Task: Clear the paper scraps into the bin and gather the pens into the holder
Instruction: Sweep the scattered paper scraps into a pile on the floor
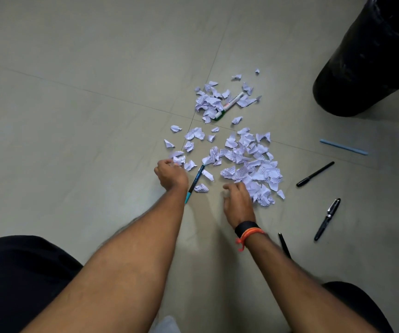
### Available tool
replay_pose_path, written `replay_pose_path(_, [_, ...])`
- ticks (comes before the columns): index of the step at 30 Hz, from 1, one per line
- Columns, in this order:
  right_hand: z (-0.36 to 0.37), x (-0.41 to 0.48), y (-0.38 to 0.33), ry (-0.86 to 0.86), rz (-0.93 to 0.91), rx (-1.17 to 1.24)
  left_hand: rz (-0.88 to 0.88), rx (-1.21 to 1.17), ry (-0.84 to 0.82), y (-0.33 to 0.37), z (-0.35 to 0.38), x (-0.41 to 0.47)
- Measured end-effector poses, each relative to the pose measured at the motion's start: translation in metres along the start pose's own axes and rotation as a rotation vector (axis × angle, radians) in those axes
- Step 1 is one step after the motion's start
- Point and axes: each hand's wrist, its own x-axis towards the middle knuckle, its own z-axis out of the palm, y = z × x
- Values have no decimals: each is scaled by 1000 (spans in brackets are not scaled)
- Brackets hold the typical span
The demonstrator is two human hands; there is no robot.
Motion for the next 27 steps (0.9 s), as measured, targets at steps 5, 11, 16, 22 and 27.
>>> replay_pose_path(5, [7, 0, -23, -226, -277, -108, 112, 44, 135, 9, -6, 10])
replay_pose_path(11, [20, 22, -41, -306, -206, -160, -75, 202, -130, 6, 5, 18])
replay_pose_path(16, [1, 39, -27, -104, -144, -132, 163, 18, -358, 17, 18, 25])
replay_pose_path(22, [4, 46, -34, -4, -297, -130, 202, 29, 18, -13, 1, 17])
replay_pose_path(27, [5, 55, -26, -47, -382, -233, 191, 428, -6, -38, -7, 28])
